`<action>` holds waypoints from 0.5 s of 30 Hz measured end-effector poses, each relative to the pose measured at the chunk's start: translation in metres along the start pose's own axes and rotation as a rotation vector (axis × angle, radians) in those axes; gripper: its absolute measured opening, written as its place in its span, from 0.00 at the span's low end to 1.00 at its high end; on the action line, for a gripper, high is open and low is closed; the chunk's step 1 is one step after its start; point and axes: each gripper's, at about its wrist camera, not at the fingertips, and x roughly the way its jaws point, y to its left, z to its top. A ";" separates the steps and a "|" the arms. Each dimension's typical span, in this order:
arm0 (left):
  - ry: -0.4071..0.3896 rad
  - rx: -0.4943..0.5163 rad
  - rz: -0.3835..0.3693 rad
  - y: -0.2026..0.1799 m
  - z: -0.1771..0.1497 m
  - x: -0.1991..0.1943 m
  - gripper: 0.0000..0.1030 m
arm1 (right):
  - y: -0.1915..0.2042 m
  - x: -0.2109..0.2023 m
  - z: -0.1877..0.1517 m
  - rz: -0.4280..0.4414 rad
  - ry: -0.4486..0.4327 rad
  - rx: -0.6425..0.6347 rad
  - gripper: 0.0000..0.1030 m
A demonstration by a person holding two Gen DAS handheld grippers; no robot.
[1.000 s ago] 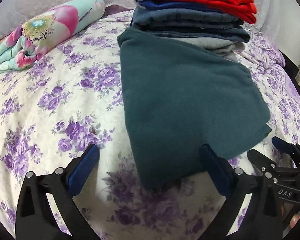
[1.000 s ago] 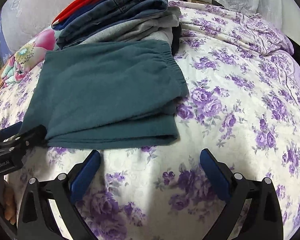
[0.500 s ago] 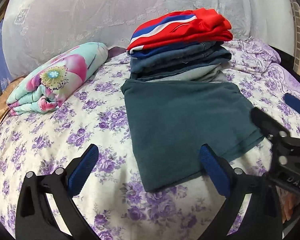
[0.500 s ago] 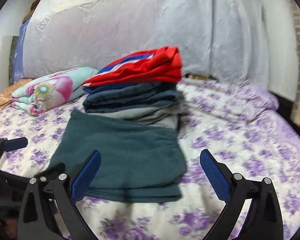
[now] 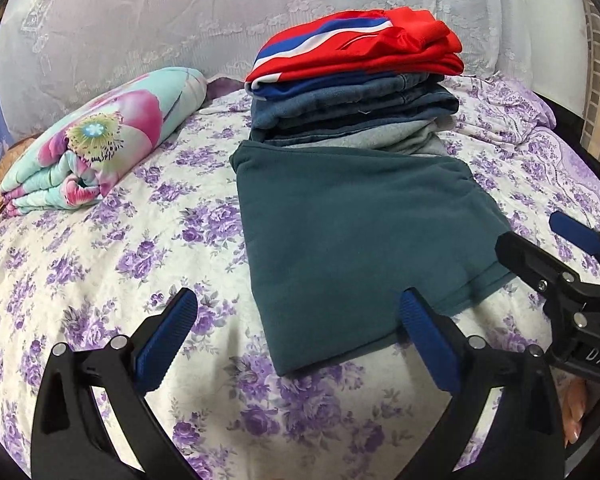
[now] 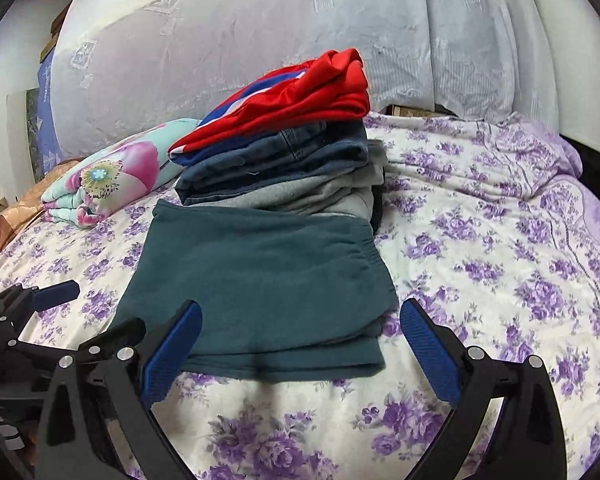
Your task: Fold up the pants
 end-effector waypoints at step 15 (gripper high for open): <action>-0.008 0.026 0.014 -0.006 -0.001 -0.003 0.96 | -0.008 0.015 -0.003 0.030 0.081 0.056 0.97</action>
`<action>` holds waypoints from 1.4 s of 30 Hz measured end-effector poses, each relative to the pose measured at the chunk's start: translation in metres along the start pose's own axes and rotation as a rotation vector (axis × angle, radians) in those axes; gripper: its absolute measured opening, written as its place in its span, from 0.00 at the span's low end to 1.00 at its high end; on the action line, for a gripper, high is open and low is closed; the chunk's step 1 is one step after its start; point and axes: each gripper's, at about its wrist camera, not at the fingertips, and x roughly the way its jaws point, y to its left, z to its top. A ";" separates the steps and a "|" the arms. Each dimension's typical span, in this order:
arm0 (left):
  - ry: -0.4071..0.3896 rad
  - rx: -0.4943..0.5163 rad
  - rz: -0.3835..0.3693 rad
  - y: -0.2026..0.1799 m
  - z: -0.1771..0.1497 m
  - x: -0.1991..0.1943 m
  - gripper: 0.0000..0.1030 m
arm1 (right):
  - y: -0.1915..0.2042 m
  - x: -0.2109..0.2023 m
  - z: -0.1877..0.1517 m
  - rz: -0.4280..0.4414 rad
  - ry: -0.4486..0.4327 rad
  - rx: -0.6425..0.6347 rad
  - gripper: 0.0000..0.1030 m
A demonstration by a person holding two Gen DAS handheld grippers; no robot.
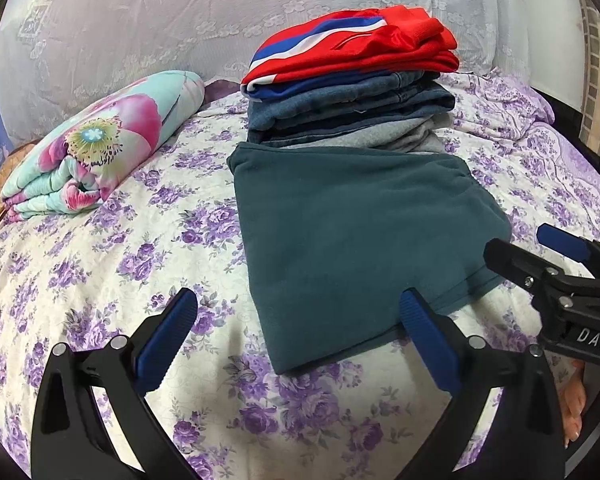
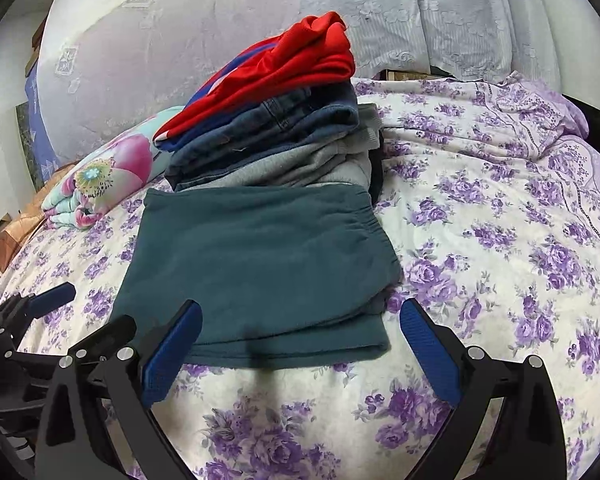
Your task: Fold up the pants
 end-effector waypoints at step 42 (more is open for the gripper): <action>0.016 0.014 -0.027 -0.004 -0.003 0.003 0.96 | 0.003 -0.001 -0.002 -0.007 -0.008 -0.016 0.97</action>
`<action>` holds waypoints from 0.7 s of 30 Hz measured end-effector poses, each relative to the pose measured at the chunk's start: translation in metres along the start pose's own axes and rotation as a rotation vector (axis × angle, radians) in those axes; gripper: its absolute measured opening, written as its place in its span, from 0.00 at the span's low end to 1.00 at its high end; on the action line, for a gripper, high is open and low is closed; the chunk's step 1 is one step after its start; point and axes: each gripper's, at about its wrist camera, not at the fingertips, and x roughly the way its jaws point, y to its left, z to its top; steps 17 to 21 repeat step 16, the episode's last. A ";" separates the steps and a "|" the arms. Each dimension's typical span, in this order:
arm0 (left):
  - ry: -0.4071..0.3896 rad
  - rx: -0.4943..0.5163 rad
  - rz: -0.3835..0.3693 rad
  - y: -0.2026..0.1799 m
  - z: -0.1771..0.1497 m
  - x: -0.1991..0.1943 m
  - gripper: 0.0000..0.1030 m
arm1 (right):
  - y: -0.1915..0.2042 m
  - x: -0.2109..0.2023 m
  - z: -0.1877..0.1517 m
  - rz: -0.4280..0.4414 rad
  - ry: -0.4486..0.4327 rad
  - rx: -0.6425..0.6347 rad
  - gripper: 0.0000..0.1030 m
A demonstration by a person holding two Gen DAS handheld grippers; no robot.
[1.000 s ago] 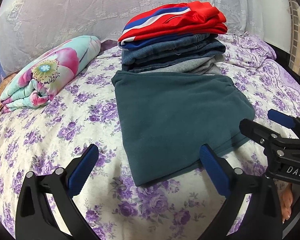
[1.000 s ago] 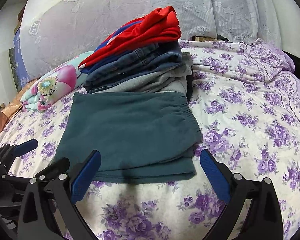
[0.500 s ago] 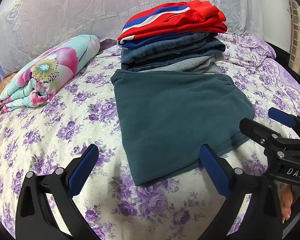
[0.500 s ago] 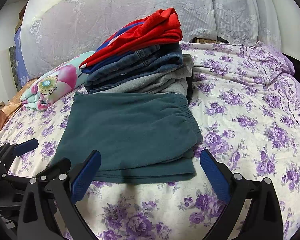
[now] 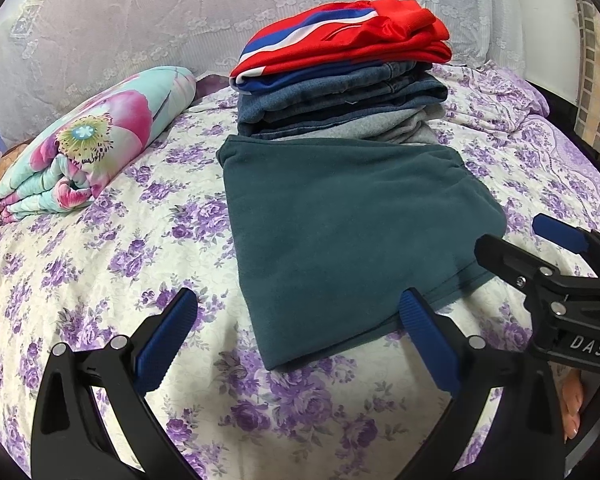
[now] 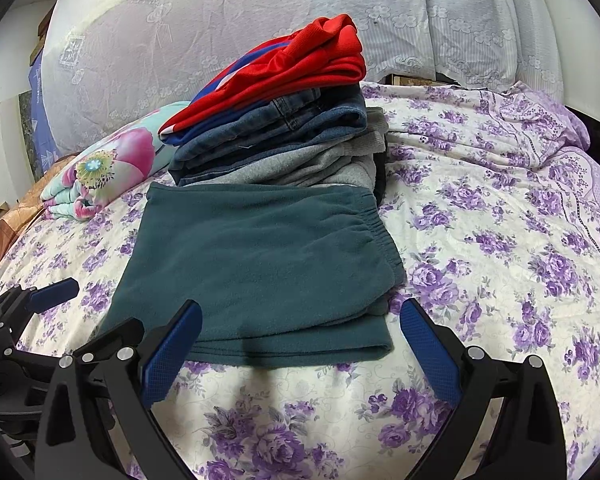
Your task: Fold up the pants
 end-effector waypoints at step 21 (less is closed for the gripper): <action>0.003 -0.020 -0.003 0.003 0.001 0.000 0.96 | -0.004 0.002 -0.001 0.013 0.007 0.017 0.97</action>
